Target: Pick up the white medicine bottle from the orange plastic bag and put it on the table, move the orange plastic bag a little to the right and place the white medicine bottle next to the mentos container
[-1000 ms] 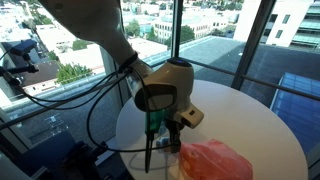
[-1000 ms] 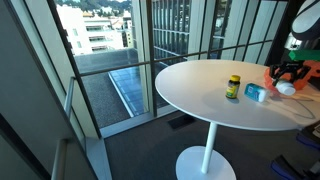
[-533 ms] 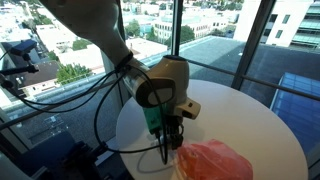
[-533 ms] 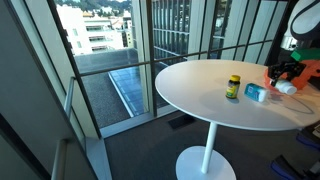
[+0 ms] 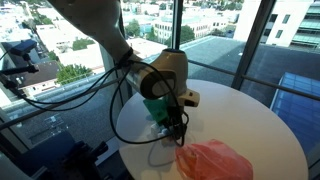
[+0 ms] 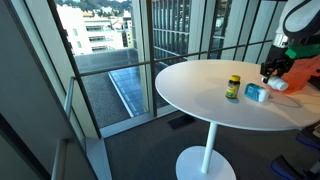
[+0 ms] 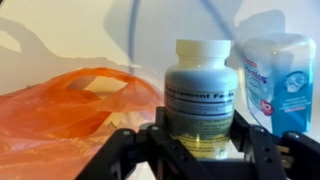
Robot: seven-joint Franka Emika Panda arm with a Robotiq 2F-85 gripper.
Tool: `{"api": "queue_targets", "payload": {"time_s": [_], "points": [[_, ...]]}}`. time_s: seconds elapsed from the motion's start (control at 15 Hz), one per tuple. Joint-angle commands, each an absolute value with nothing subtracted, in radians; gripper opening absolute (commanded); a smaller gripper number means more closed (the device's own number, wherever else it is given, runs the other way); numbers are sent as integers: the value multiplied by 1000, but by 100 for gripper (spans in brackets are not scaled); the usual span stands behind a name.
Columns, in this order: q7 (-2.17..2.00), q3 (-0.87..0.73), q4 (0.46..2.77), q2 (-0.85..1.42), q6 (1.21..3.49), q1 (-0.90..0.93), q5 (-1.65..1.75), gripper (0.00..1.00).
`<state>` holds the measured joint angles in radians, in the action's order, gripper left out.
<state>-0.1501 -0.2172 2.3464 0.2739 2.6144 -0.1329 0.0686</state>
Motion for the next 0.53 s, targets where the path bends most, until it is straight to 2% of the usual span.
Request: {"api": "queue_targets", "payload": {"time_s": [0.0,0.47], "points": [[-123,-210,2270,327,2580,-136,82,36],[-78,-198,2197,425,2598,-154,57,36]]}}
